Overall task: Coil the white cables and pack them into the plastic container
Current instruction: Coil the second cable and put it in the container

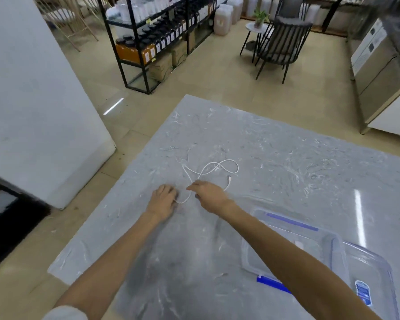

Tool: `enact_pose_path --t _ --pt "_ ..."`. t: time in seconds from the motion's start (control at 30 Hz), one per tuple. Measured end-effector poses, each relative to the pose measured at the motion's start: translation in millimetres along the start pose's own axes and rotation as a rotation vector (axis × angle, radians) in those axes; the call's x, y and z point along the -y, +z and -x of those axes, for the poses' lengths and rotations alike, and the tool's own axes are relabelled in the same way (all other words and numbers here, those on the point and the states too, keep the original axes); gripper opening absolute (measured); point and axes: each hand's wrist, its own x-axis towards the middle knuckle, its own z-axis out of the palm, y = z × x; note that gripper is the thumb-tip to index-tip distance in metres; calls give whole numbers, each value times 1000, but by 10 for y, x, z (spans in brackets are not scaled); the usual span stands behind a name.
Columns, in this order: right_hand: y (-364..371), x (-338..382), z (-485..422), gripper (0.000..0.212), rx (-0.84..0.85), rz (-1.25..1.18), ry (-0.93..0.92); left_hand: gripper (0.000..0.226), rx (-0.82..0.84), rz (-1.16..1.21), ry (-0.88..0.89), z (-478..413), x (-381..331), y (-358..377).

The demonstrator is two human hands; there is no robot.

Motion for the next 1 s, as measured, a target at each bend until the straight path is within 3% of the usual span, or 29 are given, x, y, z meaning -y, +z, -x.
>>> enact_pose_path --t 0.1,0.2,0.27,0.33,0.47,0.53,0.6,0.7,0.8,0.87,0.93,1.0 --pt "258 69 -160 41 121 146 -29 33 27 3 60 53 29 -22" --pt "273 29 -124 29 86 165 -6 20 89 207 43 99 -82 -237" --pt "87 -38 -15 22 -61 72 -7 29 110 475 40 134 -208 -519" --pt "-273 -123 150 21 -254 -43 -9 20 84 696 78 171 -377 -901" --pt "-1454 -256 503 14 -514 -42 -97 17 231 892 318 256 -947 -1915" --pt "-2190 -243 690 5 -651 -164 -152 19 273 1012 510 306 -1315 -2498" --pt "-2886 -163 939 10 -778 -433 -177 19 259 1236 721 366 -1701 -3053" --pt "-3456 -39 1276 12 -760 -831 -210 27 191 1594 934 406 -2271 -3713" --pt "-3532 68 1537 27 -661 -920 -180 36 163 1822 976 385 -2784 -4144" --pt "-3453 77 1786 27 -543 -949 -183 40 -22 1709 955 361 -3017 -4280" --pt "-3422 110 2111 27 -456 -954 -168 40 -252 1388 951 358 -3159 -4266" --pt "-3507 152 2438 25 -564 -592 -96 36 -356 1084 996 358 -3246 -4120"
